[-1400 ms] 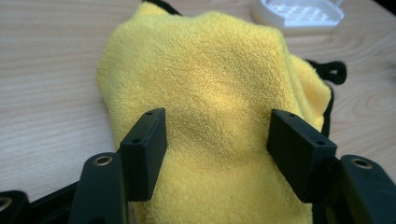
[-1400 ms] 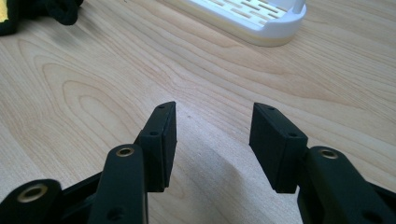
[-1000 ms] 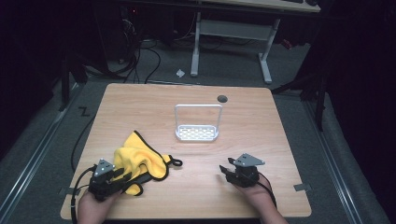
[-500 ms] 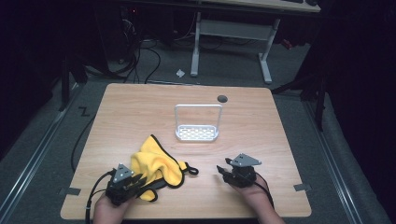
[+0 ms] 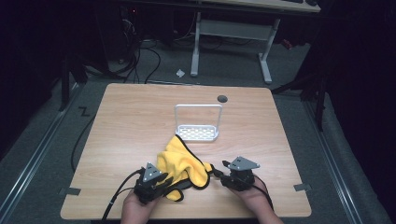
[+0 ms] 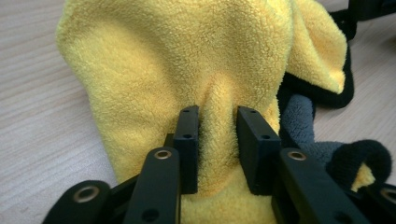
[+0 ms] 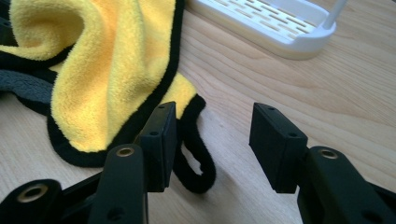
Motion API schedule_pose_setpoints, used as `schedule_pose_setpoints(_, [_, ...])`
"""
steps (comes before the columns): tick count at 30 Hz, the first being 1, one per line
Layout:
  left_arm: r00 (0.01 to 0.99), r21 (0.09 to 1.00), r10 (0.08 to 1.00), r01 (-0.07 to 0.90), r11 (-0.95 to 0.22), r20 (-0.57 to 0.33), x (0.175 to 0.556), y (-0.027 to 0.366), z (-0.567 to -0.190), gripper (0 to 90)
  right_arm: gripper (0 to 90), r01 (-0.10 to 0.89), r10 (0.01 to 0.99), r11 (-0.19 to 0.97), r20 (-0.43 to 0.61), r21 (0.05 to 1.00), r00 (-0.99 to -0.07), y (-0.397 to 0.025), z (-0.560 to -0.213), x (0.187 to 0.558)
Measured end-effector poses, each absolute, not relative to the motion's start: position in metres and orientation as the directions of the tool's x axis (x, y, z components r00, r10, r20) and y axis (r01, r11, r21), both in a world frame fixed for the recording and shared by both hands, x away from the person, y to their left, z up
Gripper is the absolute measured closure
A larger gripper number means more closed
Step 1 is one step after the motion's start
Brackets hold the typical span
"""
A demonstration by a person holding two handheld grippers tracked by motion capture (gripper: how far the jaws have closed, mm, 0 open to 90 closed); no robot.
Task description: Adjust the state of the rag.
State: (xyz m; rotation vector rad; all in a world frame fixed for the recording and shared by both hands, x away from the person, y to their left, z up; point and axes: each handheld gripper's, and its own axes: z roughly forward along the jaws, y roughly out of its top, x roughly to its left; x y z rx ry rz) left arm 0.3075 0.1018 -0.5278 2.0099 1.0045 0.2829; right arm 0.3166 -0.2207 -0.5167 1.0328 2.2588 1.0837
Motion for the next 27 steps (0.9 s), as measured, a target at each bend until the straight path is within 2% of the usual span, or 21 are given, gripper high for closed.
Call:
schedule_pose_setpoints(2, [0.653,0.774,0.738,0.553,-0.310,-0.171,0.308,0.103,-0.527,64.9,52.0,0.438,0.772,0.418,-0.058,0.796,-0.633,-0.219,-0.516,0.317])
schedule_pose_setpoints(4, [0.655,0.770,0.731,0.562,-0.303,-0.190,0.308,0.107,-0.525,58.1,52.0,0.431,0.768,0.420,-0.060,0.798,-0.638,-0.215,-0.516,0.318])
schedule_pose_setpoints(5, [0.655,0.770,0.730,0.563,-0.301,-0.193,0.307,0.110,-0.521,51.6,52.0,0.430,0.762,0.427,-0.061,0.795,-0.644,-0.211,-0.517,0.319])
schedule_pose_setpoints(10, [0.674,0.802,0.717,0.521,-0.293,-0.175,0.298,0.116,-0.503,45.0,52.0,0.430,0.758,0.438,-0.068,0.789,-0.649,-0.206,-0.518,0.319])
schedule_pose_setpoints(16, [0.692,0.830,0.702,0.485,-0.276,-0.170,0.296,0.115,-0.488,44.0,52.0,0.425,0.761,0.438,-0.074,0.793,-0.645,-0.206,-0.518,0.318])
schedule_pose_setpoints(21, [0.707,0.834,0.691,0.466,-0.295,-0.151,0.310,0.098,-0.479,42.4,52.0,0.431,0.764,0.437,-0.073,0.790,-0.640,-0.206,-0.519,0.318])
schedule_pose_setpoints(24, [0.718,0.797,0.682,0.490,-0.352,-0.140,0.323,0.079,-0.481,33.9,52.0,0.440,0.766,0.436,-0.066,0.785,-0.639,-0.206,-0.520,0.319])
schedule_pose_setpoints(26, [0.709,0.772,0.701,0.485,-0.411,-0.071,0.331,0.065,-0.487,34.0,52.0,0.447,0.761,0.444,-0.063,0.777,-0.646,-0.204,-0.523,0.319])
schedule_pose_setpoints(27, [0.709,0.772,0.701,0.485,-0.411,-0.071,0.331,0.065,-0.487,36.5,52.0,0.447,0.761,0.444,-0.063,0.777,-0.646,-0.204,-0.523,0.319])
